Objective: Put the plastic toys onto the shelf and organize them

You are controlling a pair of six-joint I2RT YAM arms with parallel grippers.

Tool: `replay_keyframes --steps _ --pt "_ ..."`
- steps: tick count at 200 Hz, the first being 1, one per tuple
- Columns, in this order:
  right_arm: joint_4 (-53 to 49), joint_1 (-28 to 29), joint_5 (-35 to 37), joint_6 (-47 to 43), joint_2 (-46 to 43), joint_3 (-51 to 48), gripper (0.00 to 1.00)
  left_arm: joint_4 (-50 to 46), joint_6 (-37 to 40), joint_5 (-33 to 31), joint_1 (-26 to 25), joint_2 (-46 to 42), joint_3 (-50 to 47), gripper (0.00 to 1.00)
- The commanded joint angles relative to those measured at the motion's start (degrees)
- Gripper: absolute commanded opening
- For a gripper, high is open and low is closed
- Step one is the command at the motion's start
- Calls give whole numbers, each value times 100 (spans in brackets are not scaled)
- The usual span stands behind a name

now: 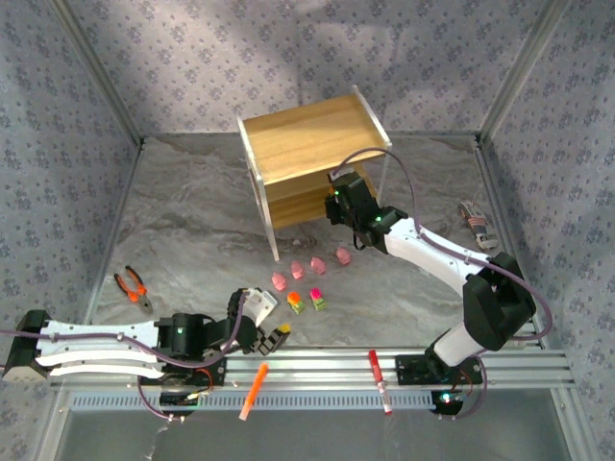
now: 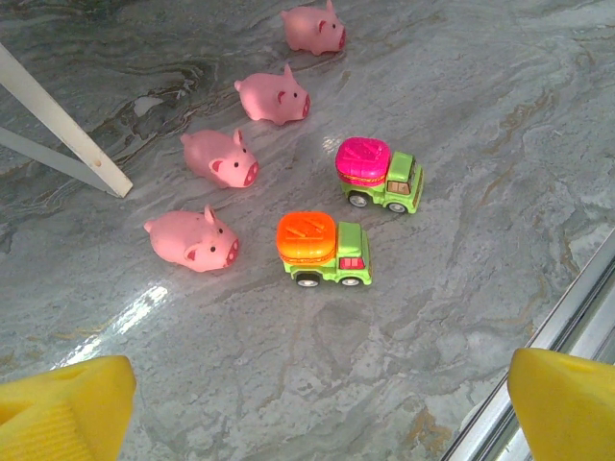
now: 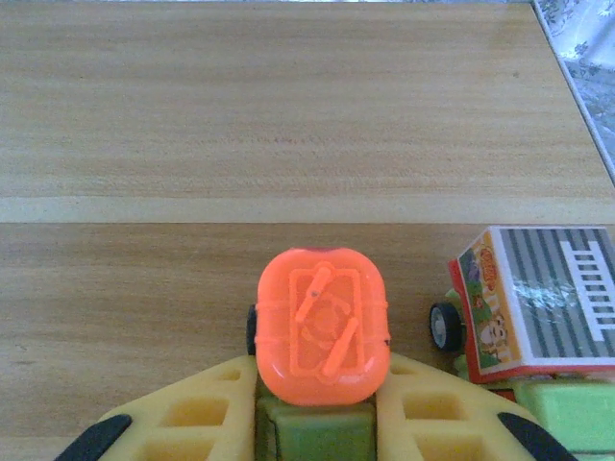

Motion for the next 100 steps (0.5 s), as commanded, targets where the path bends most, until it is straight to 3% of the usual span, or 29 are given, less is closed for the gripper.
replay_keyframes --steps 1,100 --pt "-64 -47 6 -141 -130 23 26 -32 -32 -177 -55 -32 129 99" --pt "-127 -57 -62 -239 -122 155 38 -33 -32 -205 -53 -38 130 99"
